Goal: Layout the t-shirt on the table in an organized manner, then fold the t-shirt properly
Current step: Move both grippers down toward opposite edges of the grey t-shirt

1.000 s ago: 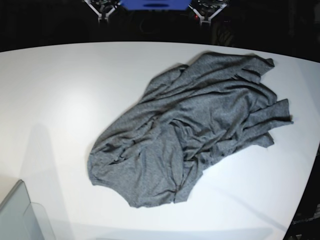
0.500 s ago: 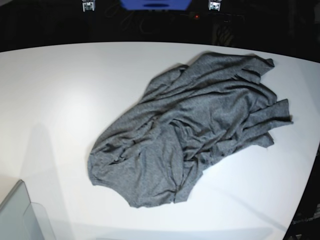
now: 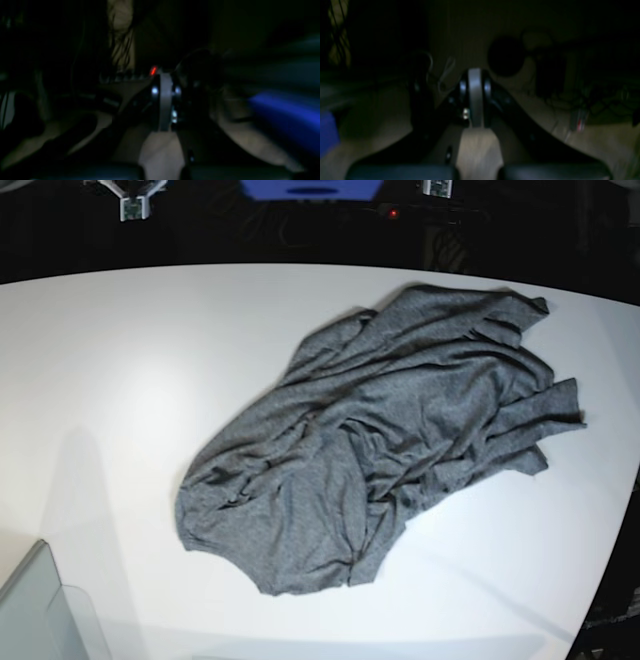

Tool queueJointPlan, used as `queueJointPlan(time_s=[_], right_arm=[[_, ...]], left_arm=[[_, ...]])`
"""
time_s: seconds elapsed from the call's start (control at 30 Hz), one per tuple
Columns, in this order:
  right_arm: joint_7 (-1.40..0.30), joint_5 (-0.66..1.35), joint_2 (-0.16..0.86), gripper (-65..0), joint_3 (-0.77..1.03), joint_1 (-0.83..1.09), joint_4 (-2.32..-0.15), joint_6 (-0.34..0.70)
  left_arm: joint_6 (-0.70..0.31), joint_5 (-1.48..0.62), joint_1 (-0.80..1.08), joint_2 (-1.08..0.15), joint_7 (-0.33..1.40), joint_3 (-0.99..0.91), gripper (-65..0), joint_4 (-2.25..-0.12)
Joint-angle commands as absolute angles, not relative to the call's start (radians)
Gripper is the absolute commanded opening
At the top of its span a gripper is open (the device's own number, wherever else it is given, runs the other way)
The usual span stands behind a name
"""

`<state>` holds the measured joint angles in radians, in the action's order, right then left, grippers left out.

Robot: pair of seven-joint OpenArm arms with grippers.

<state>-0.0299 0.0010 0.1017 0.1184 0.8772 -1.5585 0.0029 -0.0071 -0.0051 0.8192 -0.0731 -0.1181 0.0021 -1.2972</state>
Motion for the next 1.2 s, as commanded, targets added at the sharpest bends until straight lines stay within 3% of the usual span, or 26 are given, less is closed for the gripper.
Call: queueJointPlan(time_s=[0.0, 0.37, 0.73, 0.93, 1.17], right_arm=[[-0.01, 0.002, 0.11, -65.0, 0.137, 0.915, -1.603, 0.004], [-0.01, 0.004, 0.108, -65.0, 0.237, 0.958, -1.876, 0.004], [-0.01, 0.005, 0.107, -65.0, 0.232, 0.849, -2.012, 0.004], [-0.008, 0.005, 0.107, -64.9, 0.14, 0.768, -2.017, 0.004], [-0.01, 0.005, 0.107, -63.8, 0.068, 0.716, -2.018, 0.005]], left_arm=[[-0.004, -0.007, 0.865, -0.079, -0.14, 0.001, -64.9, -1.351], [0.004, -0.007, 1.079, -0.127, -0.14, -0.001, -64.9, -1.751], [0.004, -0.013, 1.109, -0.124, -0.14, -0.099, -64.6, -1.926], [0.001, -0.22, 1.072, -0.125, -0.128, -0.173, -64.5, -1.986], [-0.004, -0.414, 0.98, -0.12, 0.124, -0.259, -64.5, -1.991]])
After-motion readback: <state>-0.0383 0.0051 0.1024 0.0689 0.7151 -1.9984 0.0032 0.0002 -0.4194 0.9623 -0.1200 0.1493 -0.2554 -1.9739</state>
